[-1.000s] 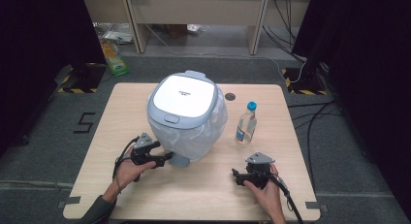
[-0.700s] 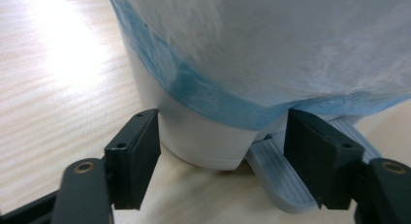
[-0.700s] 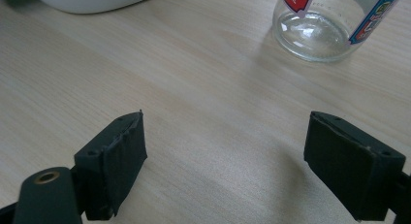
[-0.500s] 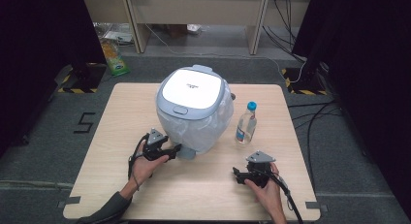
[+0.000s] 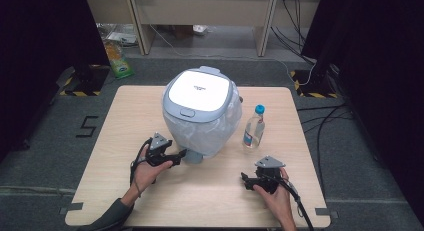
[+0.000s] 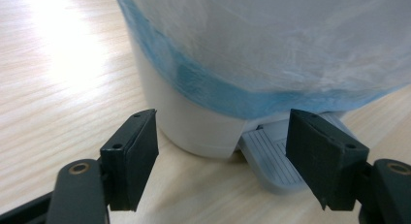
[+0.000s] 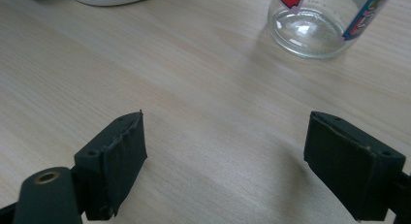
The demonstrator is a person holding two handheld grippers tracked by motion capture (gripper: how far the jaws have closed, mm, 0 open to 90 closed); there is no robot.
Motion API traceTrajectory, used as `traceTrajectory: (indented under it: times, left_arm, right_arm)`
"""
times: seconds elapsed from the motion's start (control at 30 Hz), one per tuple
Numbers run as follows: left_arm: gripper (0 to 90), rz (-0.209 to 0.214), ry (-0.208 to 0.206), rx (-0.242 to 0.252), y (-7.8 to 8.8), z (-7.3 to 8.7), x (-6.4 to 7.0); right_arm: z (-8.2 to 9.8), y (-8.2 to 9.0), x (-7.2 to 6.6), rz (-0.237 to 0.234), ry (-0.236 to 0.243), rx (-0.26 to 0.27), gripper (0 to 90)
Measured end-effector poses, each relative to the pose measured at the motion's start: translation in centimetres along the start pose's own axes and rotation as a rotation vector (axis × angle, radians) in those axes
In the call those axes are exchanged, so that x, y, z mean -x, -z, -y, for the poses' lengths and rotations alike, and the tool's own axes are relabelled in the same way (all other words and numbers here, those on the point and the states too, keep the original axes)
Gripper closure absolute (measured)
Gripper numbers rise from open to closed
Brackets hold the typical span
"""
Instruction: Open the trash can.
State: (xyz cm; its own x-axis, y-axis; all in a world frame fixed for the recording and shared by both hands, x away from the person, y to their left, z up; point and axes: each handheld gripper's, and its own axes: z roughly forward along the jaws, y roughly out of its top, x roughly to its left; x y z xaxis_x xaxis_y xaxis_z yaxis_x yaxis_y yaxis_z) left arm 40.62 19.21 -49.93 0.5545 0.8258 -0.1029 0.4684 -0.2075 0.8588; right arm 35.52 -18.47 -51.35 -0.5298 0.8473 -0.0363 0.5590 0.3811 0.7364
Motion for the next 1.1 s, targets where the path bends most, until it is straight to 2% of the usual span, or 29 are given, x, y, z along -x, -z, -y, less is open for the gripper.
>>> traceTrajectory:
  times: [0.07, 0.2, 0.27, 0.4, 0.43, 0.57, 0.63, 0.77, 1.03, 1.1]
  left_arm:
    - [25.7, 0.008, 0.001, 0.002, 0.7, -0.1, 0.0]
    - [25.1, 0.051, 0.037, -0.003, 2.1, -0.2, 0.0]
    - [28.8, 0.063, 0.033, 0.008, 2.9, -0.4, 0.0]
    - [58.2, 0.056, -0.005, 0.044, 4.4, -0.7, -0.4]
    - [63.7, 0.063, -0.002, 0.05, 4.7, -0.9, -0.5]
    - [81.3, 0.053, -0.031, 0.104, 6.0, -1.5, -0.8]
    - [85.6, 0.051, -0.036, 0.128, 6.7, -2.0, -0.8]
    - [88.9, 0.071, -0.027, 0.172, 8.0, -3.1, -1.0]
    - [89.2, 0.115, 0.004, 0.229, 9.7, -4.9, -1.3]
    - [89.0, 0.119, -0.005, 0.238, 10.1, -5.4, -1.3]
  right_arm:
    - [0.1, 0.0, 0.2, 0.004, -0.004, 0.0, 15.5]
    - [0.3, 0.1, 0.3, 0.001, -0.003, 0.001, 15.8]
    - [0.3, 0.0, 0.3, 0.005, -0.004, -0.003, 15.8]
    - [0.4, 0.0, 0.3, 0.002, -0.003, -0.006, 15.8]
    - [0.4, 0.0, 0.3, 0.003, -0.002, -0.01, 15.9]
    - [0.4, 0.0, 0.3, 0.005, 0.001, -0.012, 16.0]
    - [0.4, 0.0, 0.3, 0.004, -0.006, -0.013, 16.0]
    - [0.4, 0.0, 0.3, 0.004, -0.005, -0.013, 16.0]
    - [0.4, -0.1, 0.4, 0.001, -0.005, -0.015, 16.0]
    - [0.4, -0.1, 0.4, 0.001, -0.006, -0.016, 15.9]
